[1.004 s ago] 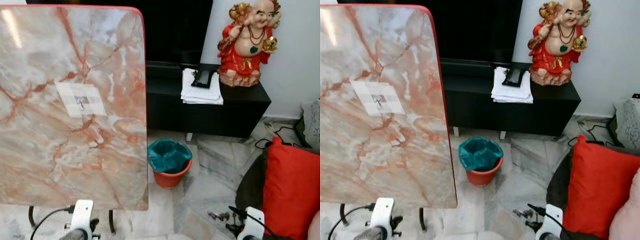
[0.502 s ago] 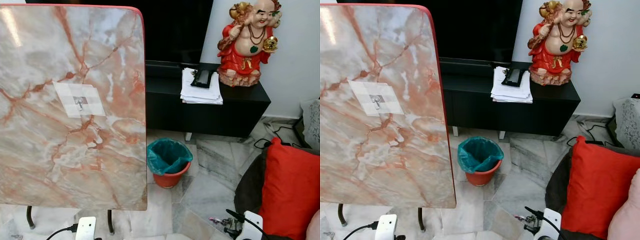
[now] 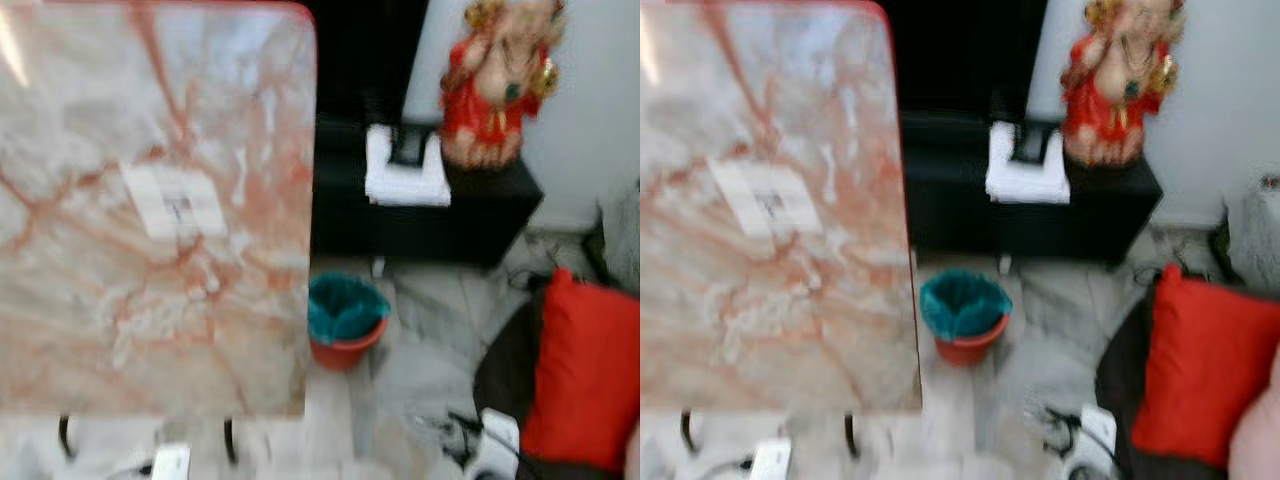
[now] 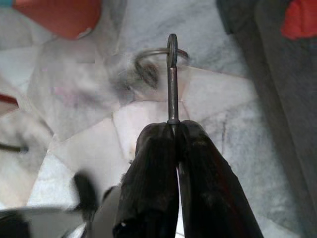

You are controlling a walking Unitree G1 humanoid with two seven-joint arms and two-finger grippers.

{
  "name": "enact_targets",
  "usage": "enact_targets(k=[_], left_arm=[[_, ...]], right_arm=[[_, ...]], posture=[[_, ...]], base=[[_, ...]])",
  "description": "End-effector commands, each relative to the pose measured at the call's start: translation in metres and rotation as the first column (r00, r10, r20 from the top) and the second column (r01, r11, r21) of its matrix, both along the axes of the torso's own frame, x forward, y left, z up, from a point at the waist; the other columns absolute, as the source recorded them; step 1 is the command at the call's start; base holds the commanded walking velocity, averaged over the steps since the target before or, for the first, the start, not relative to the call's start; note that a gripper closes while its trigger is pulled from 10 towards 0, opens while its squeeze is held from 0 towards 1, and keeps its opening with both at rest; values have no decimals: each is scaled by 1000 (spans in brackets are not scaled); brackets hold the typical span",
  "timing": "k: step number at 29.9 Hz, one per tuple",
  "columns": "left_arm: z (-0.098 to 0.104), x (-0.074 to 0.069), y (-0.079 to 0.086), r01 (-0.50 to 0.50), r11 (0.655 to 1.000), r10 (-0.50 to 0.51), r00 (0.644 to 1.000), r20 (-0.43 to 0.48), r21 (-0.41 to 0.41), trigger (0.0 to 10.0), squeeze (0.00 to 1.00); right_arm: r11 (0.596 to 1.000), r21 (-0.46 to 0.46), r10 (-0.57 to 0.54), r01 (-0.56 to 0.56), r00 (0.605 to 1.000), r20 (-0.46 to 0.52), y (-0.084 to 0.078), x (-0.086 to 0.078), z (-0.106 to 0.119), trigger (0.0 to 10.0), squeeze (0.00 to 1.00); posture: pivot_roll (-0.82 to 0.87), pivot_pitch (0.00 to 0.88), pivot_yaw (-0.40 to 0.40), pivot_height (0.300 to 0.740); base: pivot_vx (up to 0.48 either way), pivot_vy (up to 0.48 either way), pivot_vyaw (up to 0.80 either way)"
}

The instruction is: Hang keys on a hook

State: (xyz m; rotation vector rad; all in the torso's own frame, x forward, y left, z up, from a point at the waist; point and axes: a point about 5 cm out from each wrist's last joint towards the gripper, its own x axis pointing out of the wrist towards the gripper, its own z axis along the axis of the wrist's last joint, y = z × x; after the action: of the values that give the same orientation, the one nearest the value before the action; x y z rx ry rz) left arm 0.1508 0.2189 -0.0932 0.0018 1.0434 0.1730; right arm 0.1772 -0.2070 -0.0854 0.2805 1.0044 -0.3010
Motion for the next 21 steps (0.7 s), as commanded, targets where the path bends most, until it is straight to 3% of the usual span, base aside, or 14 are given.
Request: enact_targets(k=[1,10,21], left_arm=[[-2,-6,4,-2,1000,2,1000,-22,14,10000,0],[-6,-19,3,-5,1000,6,999,-40,1,10000,0],[-7,-19,-1,-4,1000,4,999,-37,-9,10000,0]], right_arm=[[1000,-1,-17,17,1000,3,-1,0,0,10000,0],[999,-6,-43,43,999,9,-3,3,2,10000,0],[999,-11,-38,38,999,3,-4,2,1,10000,0]], posture=[[-12,0,-49,740],[-14,0,-51,740],[-13,0,-58,740]], base=[[0,345,0],[0,346,0],[0,337,0]])
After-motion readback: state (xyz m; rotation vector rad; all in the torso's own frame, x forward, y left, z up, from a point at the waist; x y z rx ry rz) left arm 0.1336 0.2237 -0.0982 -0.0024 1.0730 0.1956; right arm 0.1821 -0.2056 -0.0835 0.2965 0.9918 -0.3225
